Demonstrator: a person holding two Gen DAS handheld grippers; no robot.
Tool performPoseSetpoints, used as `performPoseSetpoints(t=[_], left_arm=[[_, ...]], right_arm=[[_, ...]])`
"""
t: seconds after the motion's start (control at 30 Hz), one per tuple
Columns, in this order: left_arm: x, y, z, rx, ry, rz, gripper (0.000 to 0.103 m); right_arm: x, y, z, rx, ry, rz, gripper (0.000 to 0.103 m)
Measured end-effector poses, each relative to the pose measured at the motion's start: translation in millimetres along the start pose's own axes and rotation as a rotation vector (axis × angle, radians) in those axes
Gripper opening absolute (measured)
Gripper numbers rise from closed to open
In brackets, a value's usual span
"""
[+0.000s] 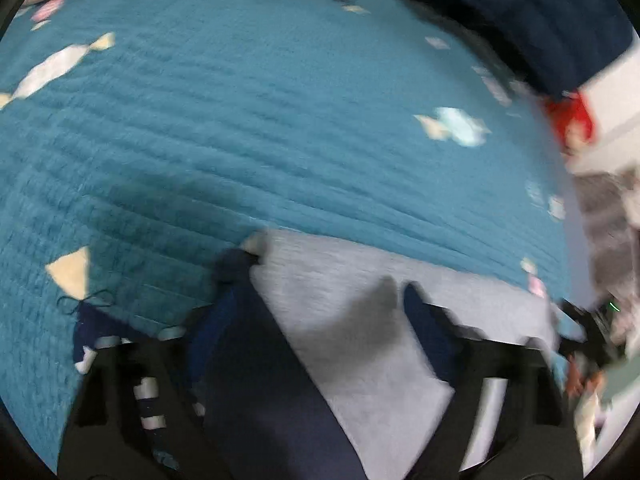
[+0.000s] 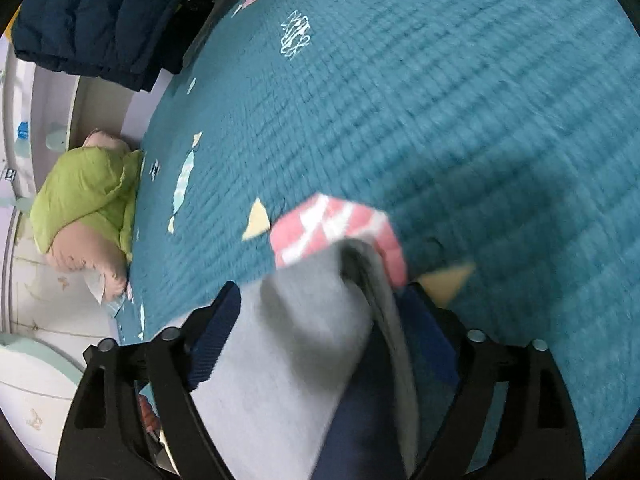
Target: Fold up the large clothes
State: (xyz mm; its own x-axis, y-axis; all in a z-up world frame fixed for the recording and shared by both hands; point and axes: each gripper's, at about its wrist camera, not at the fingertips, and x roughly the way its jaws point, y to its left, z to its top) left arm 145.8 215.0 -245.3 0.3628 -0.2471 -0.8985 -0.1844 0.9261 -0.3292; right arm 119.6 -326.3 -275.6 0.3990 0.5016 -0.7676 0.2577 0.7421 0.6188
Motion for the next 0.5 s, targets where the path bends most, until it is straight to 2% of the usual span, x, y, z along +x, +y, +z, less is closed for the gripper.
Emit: performPoseSetpoints(t=[0.03, 0.07, 0.2, 0.33, 0.5], left_arm=[[0.2, -5.0, -0.2, 0.023, -0.01, 0.055, 0.051], [-2.8, -11.6, -1.6, 0.069, -0.028, 0.12, 0.031], [-19.3, -16.9, -0.1, 0.084, -0.055, 0.106, 0.018], [-39.6, -23.3, 12.1, 0.076, -0.096, 0.064, 0.015], [-51.4, -41.3, 31.4, 0.117, -0.145, 0.059, 0.014]], right_arm=[[-1.0, 9.0, -0.5, -0.054, -0.018, -0.045, 0.045], [1.6, 15.0, -1.1, -0.09, -0.004, -0.068, 0.026], [1.8, 29.6, -4.0, -0.132, -0.047, -0.132, 0.02], [-19.0, 52.4, 3.4, -0.174, -0.105, -0.09, 0.019], [-30.2, 75.3, 23.4, -0.224, -0.157, -0.086, 0.019]])
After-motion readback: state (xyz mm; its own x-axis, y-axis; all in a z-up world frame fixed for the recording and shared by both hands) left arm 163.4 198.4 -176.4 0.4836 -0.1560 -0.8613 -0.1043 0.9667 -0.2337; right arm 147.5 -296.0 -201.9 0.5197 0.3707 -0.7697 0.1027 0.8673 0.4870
